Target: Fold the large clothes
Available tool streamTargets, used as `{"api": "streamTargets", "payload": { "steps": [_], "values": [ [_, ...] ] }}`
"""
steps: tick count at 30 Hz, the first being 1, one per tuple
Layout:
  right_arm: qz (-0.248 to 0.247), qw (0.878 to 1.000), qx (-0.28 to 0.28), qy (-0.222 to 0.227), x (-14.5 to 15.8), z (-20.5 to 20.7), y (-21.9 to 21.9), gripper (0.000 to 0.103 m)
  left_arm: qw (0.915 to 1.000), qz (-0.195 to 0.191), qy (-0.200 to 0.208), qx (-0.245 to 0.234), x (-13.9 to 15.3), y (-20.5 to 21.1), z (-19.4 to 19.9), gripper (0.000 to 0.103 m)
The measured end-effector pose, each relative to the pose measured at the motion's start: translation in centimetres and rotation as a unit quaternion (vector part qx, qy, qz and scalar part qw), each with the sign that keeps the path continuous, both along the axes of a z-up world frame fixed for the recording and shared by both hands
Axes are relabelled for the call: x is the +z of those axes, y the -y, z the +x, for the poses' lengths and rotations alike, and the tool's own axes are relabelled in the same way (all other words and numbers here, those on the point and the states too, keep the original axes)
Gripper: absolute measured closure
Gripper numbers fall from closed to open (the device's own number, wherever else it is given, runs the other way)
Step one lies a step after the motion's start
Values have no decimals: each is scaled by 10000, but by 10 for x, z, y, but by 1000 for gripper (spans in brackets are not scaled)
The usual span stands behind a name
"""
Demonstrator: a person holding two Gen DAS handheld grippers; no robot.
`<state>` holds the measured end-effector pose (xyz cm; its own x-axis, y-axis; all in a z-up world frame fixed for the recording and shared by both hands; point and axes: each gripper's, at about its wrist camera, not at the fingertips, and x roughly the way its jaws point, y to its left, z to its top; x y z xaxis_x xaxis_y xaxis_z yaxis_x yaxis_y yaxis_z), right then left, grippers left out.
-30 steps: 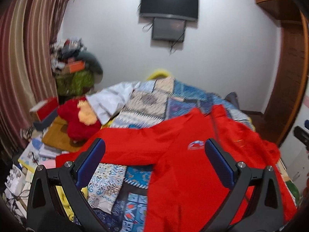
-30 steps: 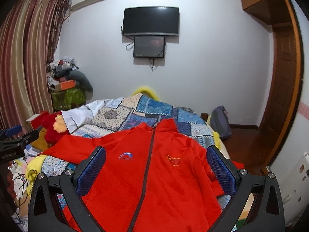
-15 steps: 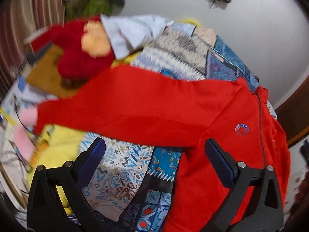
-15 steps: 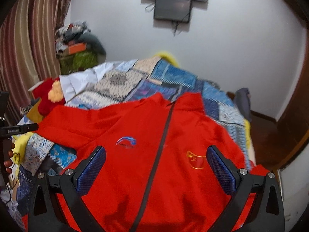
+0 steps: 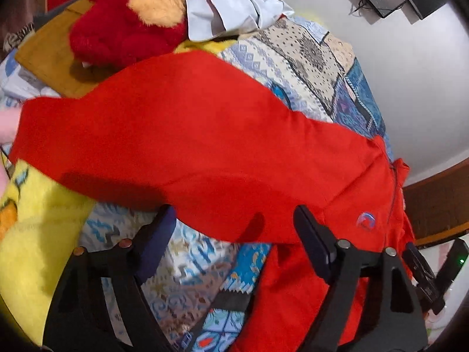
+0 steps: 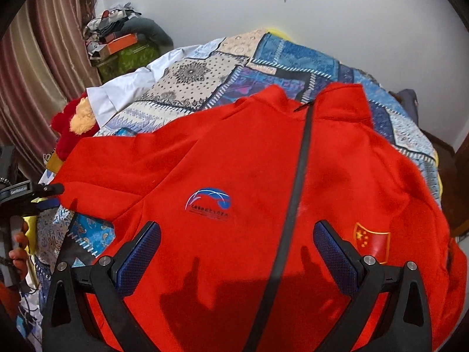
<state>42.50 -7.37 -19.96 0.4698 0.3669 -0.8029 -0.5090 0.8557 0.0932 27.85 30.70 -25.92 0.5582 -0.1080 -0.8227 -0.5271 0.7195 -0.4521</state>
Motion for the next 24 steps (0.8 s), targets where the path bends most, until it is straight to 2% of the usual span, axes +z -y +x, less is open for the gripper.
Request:
{"api": "streamTargets", "payload": {
  "steps": [2, 5, 7, 9, 11, 13, 14, 16, 19, 24],
  "values": [
    [-1, 10000, 56, -12, -2, 0, -3, 0, 9996, 255, -107, -29, 2, 2, 7, 31],
    [-24, 9999, 124, 2, -2, -2, -7, 0, 9981, 501, -338, -74, 1, 5, 15, 32],
    [-55, 9999, 153, 60, 0, -4, -8, 0, 9949, 851, -525, -129, 1, 11, 21, 41],
    [-86, 9997, 166, 150, 3, -7, -7, 0, 9881, 1317, -787, -144, 1, 15, 26, 67],
    [-125, 9994, 192, 269, 7, -13, -8, 0, 9805, 1722, -919, -214, 2, 19, 29, 78],
    [-154, 9990, 226, 354, 11, -18, -7, 0, 9745, 2031, -858, -409, 9, 24, 31, 94],
    [-192, 9987, 242, 406, 13, -22, -7, 0, 9713, 2176, -818, -505, 14, 27, 31, 98],
    [-267, 9979, 271, 532, 19, -28, -6, 0, 9660, 2416, -703, -585, 26, 32, 31, 99],
    [-322, 9960, 336, 761, 29, -39, -4, 0, 9632, 2542, -528, -697, 45, 38, 37, 101],
    [-452, 9918, 389, 1133, 45, -54, 1, 0, 9661, 2413, 6, -918, 82, 63, 46, 101]
  ]
}}
